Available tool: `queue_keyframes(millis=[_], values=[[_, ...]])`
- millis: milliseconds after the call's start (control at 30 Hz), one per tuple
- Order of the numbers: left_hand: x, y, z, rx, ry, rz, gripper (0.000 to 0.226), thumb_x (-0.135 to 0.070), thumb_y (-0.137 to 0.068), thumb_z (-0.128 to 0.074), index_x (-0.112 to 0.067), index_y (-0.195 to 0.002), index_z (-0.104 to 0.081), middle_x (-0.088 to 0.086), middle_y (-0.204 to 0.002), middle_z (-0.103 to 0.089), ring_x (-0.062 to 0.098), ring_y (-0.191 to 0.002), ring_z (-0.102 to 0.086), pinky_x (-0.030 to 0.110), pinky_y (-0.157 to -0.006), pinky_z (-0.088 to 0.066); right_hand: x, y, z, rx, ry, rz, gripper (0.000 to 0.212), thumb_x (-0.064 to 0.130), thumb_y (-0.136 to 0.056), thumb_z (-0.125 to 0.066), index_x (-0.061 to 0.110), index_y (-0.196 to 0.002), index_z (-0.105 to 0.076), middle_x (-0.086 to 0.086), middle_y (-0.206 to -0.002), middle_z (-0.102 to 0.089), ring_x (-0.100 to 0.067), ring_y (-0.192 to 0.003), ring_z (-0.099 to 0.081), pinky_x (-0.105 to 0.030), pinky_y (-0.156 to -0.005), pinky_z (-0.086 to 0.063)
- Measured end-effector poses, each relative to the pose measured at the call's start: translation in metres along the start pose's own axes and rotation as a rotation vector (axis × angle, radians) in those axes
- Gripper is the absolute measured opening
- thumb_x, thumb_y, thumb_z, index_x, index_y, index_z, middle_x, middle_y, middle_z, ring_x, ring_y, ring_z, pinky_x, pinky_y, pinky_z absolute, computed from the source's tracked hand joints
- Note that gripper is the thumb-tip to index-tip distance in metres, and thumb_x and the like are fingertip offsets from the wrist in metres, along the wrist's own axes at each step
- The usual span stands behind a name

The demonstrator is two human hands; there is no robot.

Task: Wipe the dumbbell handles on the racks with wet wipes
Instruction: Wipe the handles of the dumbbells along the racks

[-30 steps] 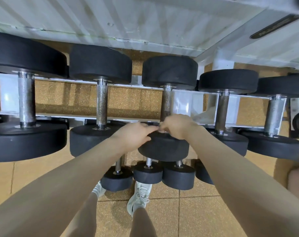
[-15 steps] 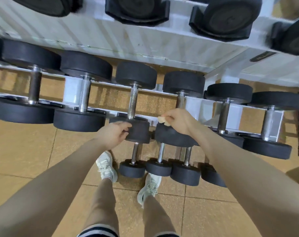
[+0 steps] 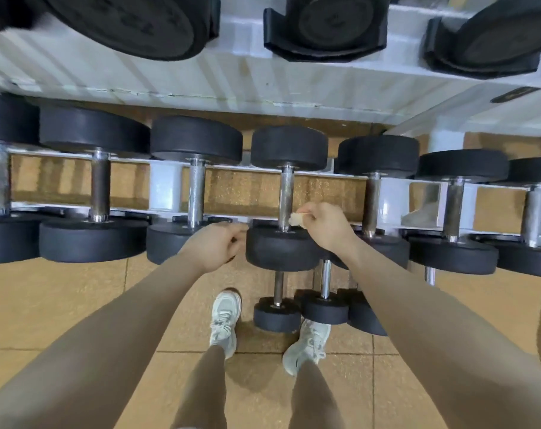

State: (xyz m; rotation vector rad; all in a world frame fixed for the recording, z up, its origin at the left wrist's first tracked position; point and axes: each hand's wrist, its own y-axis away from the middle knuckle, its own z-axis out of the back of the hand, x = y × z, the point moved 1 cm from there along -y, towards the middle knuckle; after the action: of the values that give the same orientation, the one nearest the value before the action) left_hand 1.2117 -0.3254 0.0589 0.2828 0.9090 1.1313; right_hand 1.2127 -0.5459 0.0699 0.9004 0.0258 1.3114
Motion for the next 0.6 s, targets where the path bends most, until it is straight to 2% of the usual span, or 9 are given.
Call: queue_keyframes(millis=[67,167,267,367,433,500,600], values=[[0.007,-0.015,-0.001,0.008,-0.009,-0.029,0.038,-0.021,-0.096,-0.045,-0.018,-0.134,-0.045,0.004,-0.122,-0.06,0.02,-0.106,-0.057,0.03,-0.091,-0.044,0.0,-0.018,-0.009,-0.036,0.01,-0.055,0.033,0.011,-0.094,-0.039,0.013,-0.119,-0.059,-0.01,-0.107,-0.066,-0.022,-0.087,-0.059,-0.028,-0.073,-0.046],[0.018,-0.038,-0.008,0.02,-0.004,-0.06,0.039,-0.028,-0.097,-0.044,-0.021,-0.135,-0.044,0.0,-0.132,-0.054,0.017,-0.114,-0.053,0.027,-0.094,-0.04,-0.005,-0.044,-0.021,-0.108,0.089,-0.02,0.032,0.02,-0.094,-0.044,0.016,-0.124,-0.054,-0.01,-0.116,-0.063,-0.028,-0.101,-0.059,-0.034,-0.082,-0.049],[0.02,-0.058,-0.016,0.012,0.045,-0.088,0.043,-0.035,-0.094,-0.047,-0.023,-0.135,-0.044,-0.001,-0.133,-0.051,0.017,-0.113,-0.053,0.029,-0.097,-0.041,-0.011,-0.066,-0.025,-0.196,0.193,0.031,0.032,0.025,-0.097,-0.039,0.021,-0.127,-0.052,-0.009,-0.106,-0.064,-0.03,-0.093,-0.059,-0.033,-0.071,-0.046],[0.024,-0.073,-0.028,0.111,0.029,-0.096,0.051,-0.046,-0.088,-0.051,-0.027,-0.135,-0.045,-0.002,-0.14,-0.046,0.017,-0.121,-0.048,0.032,-0.102,-0.038,-0.009,-0.089,-0.029,-0.204,0.401,0.137,0.032,0.024,-0.099,-0.037,0.021,-0.128,-0.049,-0.009,-0.097,-0.059,-0.03,-0.088,-0.058,-0.035,-0.07,-0.045],[0.026,-0.08,-0.034,0.16,-0.049,-0.117,0.056,-0.053,-0.083,-0.055,-0.028,-0.132,-0.048,-0.005,-0.14,-0.046,0.015,-0.122,-0.047,0.031,-0.102,-0.038,-0.007,-0.102,-0.032,-0.224,0.469,0.197,0.033,0.021,-0.096,-0.043,0.022,-0.128,-0.05,-0.008,-0.103,-0.058,-0.031,-0.092,-0.057,-0.037,-0.074,-0.048],[0.026,-0.085,-0.036,0.154,-0.053,-0.119,0.058,-0.055,-0.078,-0.061,-0.027,-0.128,-0.053,-0.008,-0.134,-0.051,0.013,-0.115,-0.052,0.031,-0.097,-0.042,-0.012,-0.113,-0.036,-0.24,0.499,0.222,0.038,0.013,-0.092,-0.049,0.024,-0.128,-0.053,-0.01,-0.116,-0.058,-0.033,-0.101,-0.055,-0.038,-0.082,-0.048],[0.026,-0.089,-0.038,0.136,0.0,-0.1,0.056,-0.052,-0.076,-0.065,-0.025,-0.124,-0.058,-0.007,-0.13,-0.055,0.014,-0.11,-0.055,0.032,-0.095,-0.043,-0.024,-0.119,-0.046,-0.187,0.403,0.238,0.038,0.01,-0.092,-0.049,0.024,-0.127,-0.056,-0.011,-0.127,-0.054,-0.035,-0.11,-0.051,-0.04,-0.089,-0.046]])
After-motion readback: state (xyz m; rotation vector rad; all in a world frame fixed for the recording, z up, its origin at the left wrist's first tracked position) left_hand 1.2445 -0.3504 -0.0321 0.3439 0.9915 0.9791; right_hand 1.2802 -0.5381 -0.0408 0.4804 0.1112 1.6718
